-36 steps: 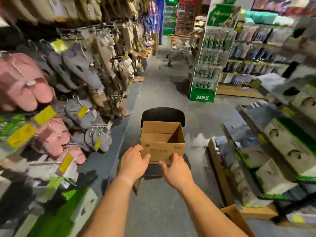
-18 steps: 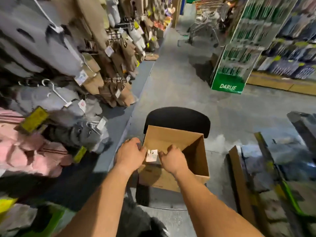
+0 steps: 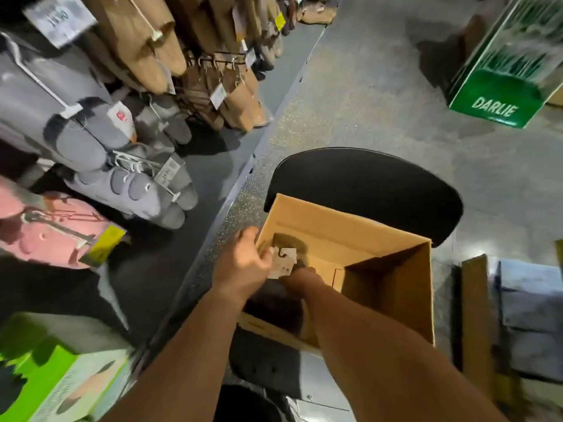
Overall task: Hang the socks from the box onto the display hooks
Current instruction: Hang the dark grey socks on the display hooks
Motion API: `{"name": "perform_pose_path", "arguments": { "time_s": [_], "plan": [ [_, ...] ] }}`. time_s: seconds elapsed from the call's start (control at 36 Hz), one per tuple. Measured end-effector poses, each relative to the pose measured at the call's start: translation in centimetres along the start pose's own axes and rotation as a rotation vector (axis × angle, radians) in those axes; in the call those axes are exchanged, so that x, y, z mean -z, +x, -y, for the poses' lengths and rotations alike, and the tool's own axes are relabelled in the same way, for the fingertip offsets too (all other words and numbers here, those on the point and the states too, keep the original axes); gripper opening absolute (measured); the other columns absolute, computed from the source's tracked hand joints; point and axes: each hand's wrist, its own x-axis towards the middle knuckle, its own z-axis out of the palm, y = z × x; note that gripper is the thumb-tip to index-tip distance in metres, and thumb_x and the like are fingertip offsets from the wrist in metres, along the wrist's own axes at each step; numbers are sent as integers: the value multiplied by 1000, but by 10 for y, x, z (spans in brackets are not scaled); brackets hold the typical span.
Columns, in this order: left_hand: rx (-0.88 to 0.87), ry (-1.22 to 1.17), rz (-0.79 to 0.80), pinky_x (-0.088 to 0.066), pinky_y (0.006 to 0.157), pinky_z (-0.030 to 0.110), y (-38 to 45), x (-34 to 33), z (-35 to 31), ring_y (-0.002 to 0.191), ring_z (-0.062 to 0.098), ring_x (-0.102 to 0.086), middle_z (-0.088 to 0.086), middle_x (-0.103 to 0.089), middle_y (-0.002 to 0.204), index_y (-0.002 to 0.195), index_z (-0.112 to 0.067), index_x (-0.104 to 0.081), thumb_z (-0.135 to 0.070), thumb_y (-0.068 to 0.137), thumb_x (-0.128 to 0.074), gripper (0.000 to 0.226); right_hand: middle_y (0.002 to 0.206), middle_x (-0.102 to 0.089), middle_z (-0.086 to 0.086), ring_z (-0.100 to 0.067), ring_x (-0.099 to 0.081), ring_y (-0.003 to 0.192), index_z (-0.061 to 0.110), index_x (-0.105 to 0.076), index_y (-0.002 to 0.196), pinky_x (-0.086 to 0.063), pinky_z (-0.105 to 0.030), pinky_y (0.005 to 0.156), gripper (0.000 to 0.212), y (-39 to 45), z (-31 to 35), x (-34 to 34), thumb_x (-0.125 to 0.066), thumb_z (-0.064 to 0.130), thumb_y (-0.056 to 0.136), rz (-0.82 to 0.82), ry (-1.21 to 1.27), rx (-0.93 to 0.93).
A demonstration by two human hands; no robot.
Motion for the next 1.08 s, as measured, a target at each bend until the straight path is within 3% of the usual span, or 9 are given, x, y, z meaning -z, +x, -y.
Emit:
{"name": "perform_pose_path", "arguments": {
  "time_s": [0.11,0.22,0.36,0.53,0.78,0.83,0.92,1.0,1.08],
  "plan": [
    [0,-12,-18,-40,85,32,9,-8,3,109,28,-57,7,-59,117,129,-18,-56,-33,93,-62,39,111,-67,-7,-24,-66,99,13,-54,133,-56,-30,75,62,14,0,-7,-81,30,79,114,307,-73],
    [1,-21,-27,-40,100,34,13,-13,8,123,21,-51,1,-56,129,139,-21,-48,-41,95,-61,50,109,-68,-7,-26,-63,98,12,-62,123,-51,-38,93,54,9,3,-12,-82,29,77,188,385,-108],
    [19,-33,-15,-36,109,36,12,-16,10,131,20,-46,1,-49,140,147,-21,-39,-45,96,-59,60,91,-63,-5,-19,-59,72,8,-60,120,-46,-29,55,45,4,6,-10,-79,23,82,232,454,-103],
    [24,-12,18,-38,105,38,16,-18,11,126,24,-48,5,-52,135,144,-21,-40,-45,95,-58,58,90,-65,-6,-22,-61,75,13,-62,115,-43,-31,51,37,-2,11,-13,-78,24,84,242,553,-127],
    [3,34,-6,-44,99,39,1,3,-4,122,28,-53,8,-56,129,138,-16,-50,-36,93,-64,51,104,-72,0,-23,-66,95,29,-67,113,-56,-44,88,43,-53,16,11,-83,28,72,29,598,93],
    [-3,11,-31,-42,104,41,-13,15,-15,124,30,-50,10,-53,134,138,-15,-50,-38,93,-63,53,112,-71,3,-16,-64,99,24,-66,117,-54,-30,88,45,-91,21,30,-81,18,76,-28,609,213],
    [26,-37,-14,-40,109,44,-36,38,-34,129,33,-49,10,-54,136,141,-18,-50,-53,93,-57,60,111,-66,6,-9,-60,87,10,-62,117,-47,-8,65,37,-158,29,61,-76,10,83,-84,620,360],
    [93,-266,105,-40,106,40,-66,79,-60,127,29,-52,3,-58,132,137,-24,-51,-77,87,-48,73,107,-71,-5,-10,-66,83,10,-66,111,-53,-15,66,31,-232,38,88,-75,19,82,-24,607,417],
    [111,-684,212,-35,96,28,-109,131,-88,116,11,-52,-10,-57,127,128,-37,-50,-62,89,-57,47,116,-71,-6,-20,-68,104,15,-67,112,-55,-36,93,28,-308,51,108,-70,13,84,56,631,496]
  ]
}}
